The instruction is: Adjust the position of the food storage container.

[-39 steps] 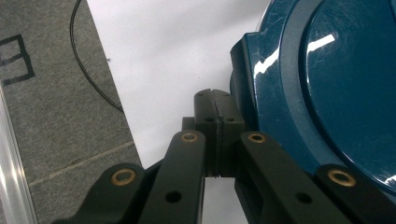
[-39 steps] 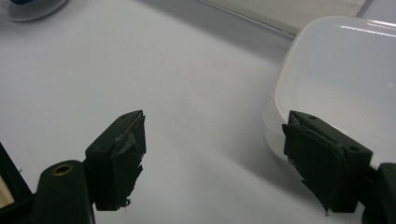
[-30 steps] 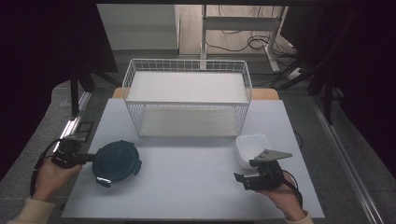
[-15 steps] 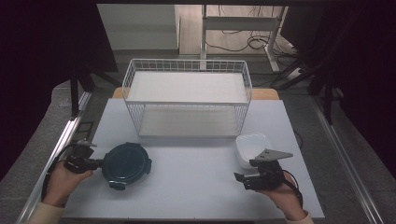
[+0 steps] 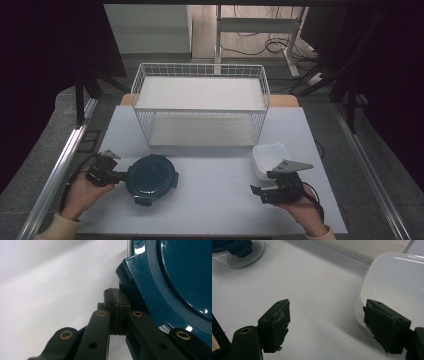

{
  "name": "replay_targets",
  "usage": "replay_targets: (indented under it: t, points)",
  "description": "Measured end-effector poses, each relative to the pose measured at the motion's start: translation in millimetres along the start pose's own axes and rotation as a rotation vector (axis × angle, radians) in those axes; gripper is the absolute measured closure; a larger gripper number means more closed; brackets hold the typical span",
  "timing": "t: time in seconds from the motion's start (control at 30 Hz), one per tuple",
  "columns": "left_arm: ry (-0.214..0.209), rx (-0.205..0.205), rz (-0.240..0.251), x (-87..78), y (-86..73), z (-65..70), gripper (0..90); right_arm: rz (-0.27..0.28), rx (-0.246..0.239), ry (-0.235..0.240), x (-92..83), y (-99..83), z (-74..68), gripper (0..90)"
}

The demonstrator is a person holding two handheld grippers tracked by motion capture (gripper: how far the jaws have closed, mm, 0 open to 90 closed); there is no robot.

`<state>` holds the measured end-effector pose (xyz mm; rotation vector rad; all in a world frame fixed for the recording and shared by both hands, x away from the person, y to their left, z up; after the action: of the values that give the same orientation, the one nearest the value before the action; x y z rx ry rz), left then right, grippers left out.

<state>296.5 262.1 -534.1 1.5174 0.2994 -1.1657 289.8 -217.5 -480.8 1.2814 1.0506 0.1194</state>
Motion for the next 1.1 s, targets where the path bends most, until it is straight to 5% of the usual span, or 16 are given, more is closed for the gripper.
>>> replay_targets:
  t: [0.47, 0.9, 1.1]
  points:
    - [-0.079, 0.091, 0.013, 26.2, 26.2, 61.9, 90.0, 0.007, 0.000, 0.004, 0.2, 0.3, 0.0, 21.1]
    - [-0.112, 0.133, 0.020, 34.4, 32.4, 88.0, 90.0, 0.007, 0.005, -0.006, 2.7, -0.1, 2.1, 21.2]
    - [-0.159, 0.158, 0.021, 34.9, 31.3, 104.7, 90.0, 0.006, 0.000, -0.003, 2.7, -0.3, 0.3, 21.2]
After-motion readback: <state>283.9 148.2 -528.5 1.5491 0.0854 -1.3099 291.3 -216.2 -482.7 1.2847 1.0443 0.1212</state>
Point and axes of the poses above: each handheld gripper's, and its own axes: x roughly forward along the jaws, y roughly out of its top, z roughly to its right, the point moved 4 cm from there along x, roughly forward along the jaws, and after that the axes turned 9 degrees about z, right-handed, at the moved point
